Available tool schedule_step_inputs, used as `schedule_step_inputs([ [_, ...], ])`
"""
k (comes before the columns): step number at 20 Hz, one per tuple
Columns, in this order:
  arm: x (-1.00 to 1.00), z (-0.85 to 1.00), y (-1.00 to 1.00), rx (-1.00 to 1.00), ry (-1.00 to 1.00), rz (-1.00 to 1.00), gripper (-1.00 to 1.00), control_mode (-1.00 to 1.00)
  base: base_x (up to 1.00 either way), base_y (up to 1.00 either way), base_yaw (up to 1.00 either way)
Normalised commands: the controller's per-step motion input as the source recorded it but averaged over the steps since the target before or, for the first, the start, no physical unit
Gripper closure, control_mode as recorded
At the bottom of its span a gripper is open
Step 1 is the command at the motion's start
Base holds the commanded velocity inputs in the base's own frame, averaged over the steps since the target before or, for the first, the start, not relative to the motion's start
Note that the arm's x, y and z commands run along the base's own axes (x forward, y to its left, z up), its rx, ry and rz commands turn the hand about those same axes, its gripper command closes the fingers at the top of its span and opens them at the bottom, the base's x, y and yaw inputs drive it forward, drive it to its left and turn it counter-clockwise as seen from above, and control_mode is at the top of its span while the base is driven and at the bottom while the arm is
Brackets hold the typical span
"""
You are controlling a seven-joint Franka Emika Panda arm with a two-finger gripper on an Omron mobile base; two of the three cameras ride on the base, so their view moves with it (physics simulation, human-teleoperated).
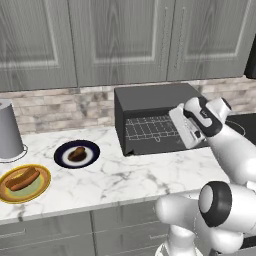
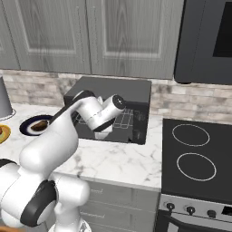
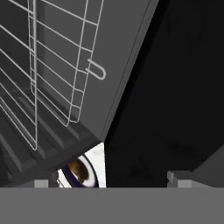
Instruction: Open the toaster oven door. Place the hotdog bun on the bottom rack in the toaster oven and place the chicken drumstick on the top rack.
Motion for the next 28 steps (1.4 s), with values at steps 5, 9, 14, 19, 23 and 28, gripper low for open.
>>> schedule_step_inputs([
  [5, -0.31, -0.94, 0.11, -0.03, 0.01, 0.05, -1.0, -1.0, 0.0, 0.0, 0.0],
  [9, -0.4, -1.0, 0.11, -0.02, 0.0, 0.03, -1.0, -1.0, 0.0, 0.0, 0.0],
  [14, -0.14, -0.91, 0.16, 0.0, 0.0, 0.02, -1.0, -1.0, 0.0, 0.0, 0.0],
  [19, -0.01, -0.66, 0.21, 0.0, 0.0, 0.0, -1.0, -1.0, 0.0, 0.0, 0.0],
  [23, 0.0, -0.49, 0.17, 0.0, 0.0, 0.0, -1.0, -1.0, 0.0, 0.0, 0.0],
  [28, 0.0, -0.41, 0.03, 0.0, 0.0, 0.0, -1.0, -1.0, 0.0, 0.0, 0.0],
])
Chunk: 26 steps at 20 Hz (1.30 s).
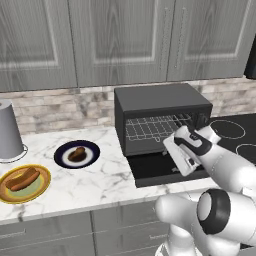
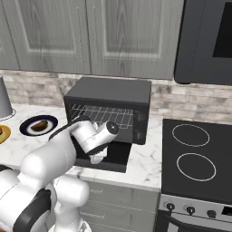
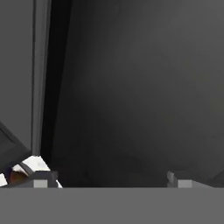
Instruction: Open the toaster oven door. Place the hotdog bun on the bottom rack in the toaster oven and place the chicken drumstick on the top rack.
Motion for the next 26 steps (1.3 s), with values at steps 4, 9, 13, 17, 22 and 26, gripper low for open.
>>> schedule_step_inputs([
  [4, 0.0, -0.62, 0.03, 0.0, -0.01, 0.0, -1.0, -1.0, 0.0, 0.0, 0.0],
  [9, -0.01, -0.27, 0.0, 0.06, -0.08, 0.0, -1.0, -1.0, 0.0, 0.0, 0.0],
  [13, -0.01, 0.24, -0.04, 0.19, -0.14, -0.06, -1.0, -1.0, 0.0, 0.0, 0.0],
  [17, 0.07, 0.29, 0.0, 0.18, -0.1, -0.11, -1.0, -1.0, 0.0, 0.0, 0.0],
  [22, 0.29, 0.35, 0.0, 0.17, -0.04, -0.15, -1.0, -1.0, 0.0, 0.0, 0.0],
  [26, 0.26, 0.35, 0.0, 0.18, -0.03, -0.15, -1.0, -1.0, 0.0, 0.0, 0.0],
])
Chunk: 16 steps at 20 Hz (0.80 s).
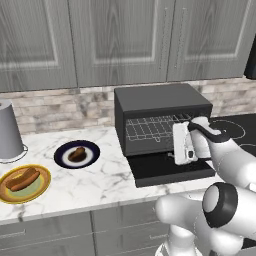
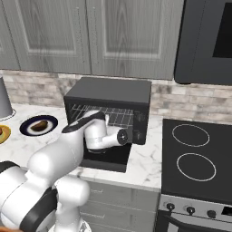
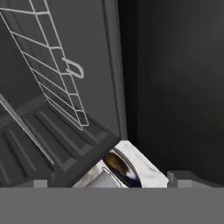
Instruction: Open the toaster oven door. Place the hotdog bun on the bottom rack in the toaster oven and place the chicken drumstick on the top rack.
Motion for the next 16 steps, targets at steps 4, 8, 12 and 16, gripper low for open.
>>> schedule_step_inputs([
  [4, 0.21, 0.2, 0.0, 0.2, 0.0, -0.12, -1.0, -1.0, 0.0, 0.0, 0.0],
  [8, 0.07, 0.0, 0.0, 0.21, -0.01, -0.1, -1.0, -1.0, 0.0, 0.0, 0.0],
  [12, 0.25, 0.02, 0.0, 0.2, -0.02, -0.13, -1.0, -1.0, 0.0, 0.0, 0.0],
  [16, 0.36, 0.02, 0.0, 0.09, 0.03, -0.09, -1.0, -1.0, 0.0, 0.0, 0.0],
])
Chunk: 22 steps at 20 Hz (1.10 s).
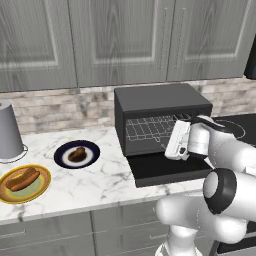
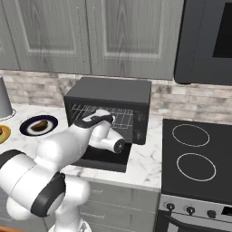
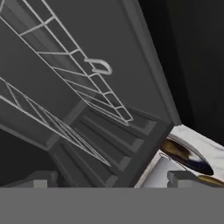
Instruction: Open the toaster oven door. Place the hotdog bun on the bottom rack in the toaster oven and place the chicken drumstick on the top rack.
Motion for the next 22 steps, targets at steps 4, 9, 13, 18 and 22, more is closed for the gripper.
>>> schedule_step_inputs([
  [4, 0.13, 0.01, -0.03, 0.03, 0.1, 0.0, -1.0, -1.0, 0.0, 0.0, 0.0],
  [9, 0.21, 0.1, -0.04, 0.0, -0.01, -0.01, -1.0, -1.0, 0.0, 0.0, 0.0],
  [13, 0.2, 0.01, -0.12, 0.0, -0.05, 0.0, -1.0, -1.0, 0.0, 0.0, 0.0],
  [18, 0.07, -0.01, -0.14, 0.02, -0.14, 0.0, -1.0, -1.0, 0.0, 0.0, 0.0],
  [22, 0.14, 0.0, -0.04, 0.06, -0.13, 0.0, -1.0, -1.0, 0.0, 0.0, 0.0],
])
